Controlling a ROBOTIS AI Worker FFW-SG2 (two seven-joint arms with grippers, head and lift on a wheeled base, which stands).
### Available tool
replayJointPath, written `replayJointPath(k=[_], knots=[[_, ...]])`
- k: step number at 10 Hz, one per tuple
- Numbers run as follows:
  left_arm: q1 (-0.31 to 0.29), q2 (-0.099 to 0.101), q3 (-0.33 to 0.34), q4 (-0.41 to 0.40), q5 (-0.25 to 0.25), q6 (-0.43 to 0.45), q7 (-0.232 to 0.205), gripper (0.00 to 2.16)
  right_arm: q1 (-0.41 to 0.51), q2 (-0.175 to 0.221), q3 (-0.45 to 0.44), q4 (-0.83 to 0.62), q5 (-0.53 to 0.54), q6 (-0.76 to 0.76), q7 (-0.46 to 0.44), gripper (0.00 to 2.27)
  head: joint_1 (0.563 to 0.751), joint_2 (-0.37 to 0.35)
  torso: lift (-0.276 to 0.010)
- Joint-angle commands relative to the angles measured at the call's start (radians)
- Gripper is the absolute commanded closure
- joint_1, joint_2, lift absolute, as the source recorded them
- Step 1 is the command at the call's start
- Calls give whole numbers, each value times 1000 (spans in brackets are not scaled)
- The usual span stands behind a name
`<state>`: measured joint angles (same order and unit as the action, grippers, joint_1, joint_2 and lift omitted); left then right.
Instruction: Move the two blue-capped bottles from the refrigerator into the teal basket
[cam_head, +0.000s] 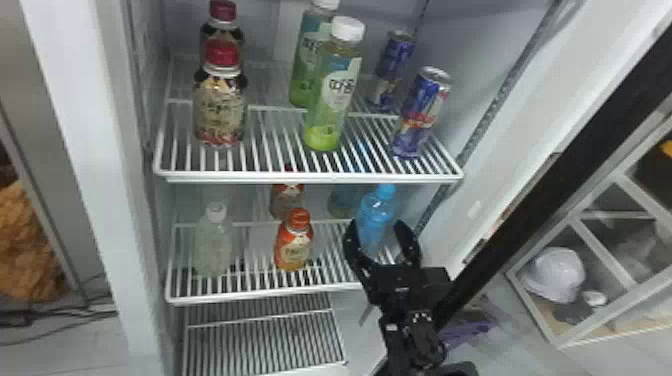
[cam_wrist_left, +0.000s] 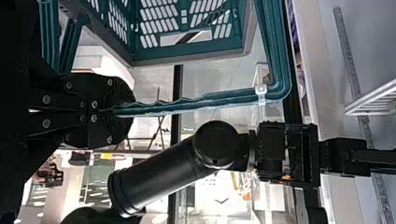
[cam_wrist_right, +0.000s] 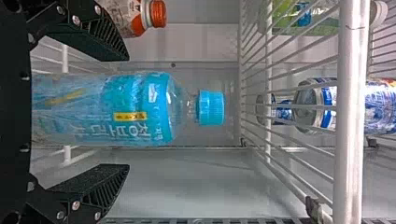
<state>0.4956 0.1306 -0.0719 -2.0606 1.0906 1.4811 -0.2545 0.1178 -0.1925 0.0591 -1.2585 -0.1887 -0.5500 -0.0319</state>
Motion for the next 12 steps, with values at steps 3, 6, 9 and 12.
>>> replayJointPath(k=[3, 6, 9, 12], knots=[[0, -2, -2, 3, 5, -9, 0, 1188, -54, -13, 35, 37, -5, 0, -16, 268, 695, -350, -136], [3, -2, -2, 3, 11, -9, 0, 1188, -34, -13, 35, 8, -11, -2, -16, 618, 695, -350, -136], [5, -2, 0, 3, 14, -11, 0, 1188, 34, -13, 22, -107, -15, -2, -16, 618, 695, -350, -136], [7, -2, 1, 3, 20, -13, -2, 1188, 137, -10, 16, -240, -44, 5, -16, 613, 695, -350, -136]])
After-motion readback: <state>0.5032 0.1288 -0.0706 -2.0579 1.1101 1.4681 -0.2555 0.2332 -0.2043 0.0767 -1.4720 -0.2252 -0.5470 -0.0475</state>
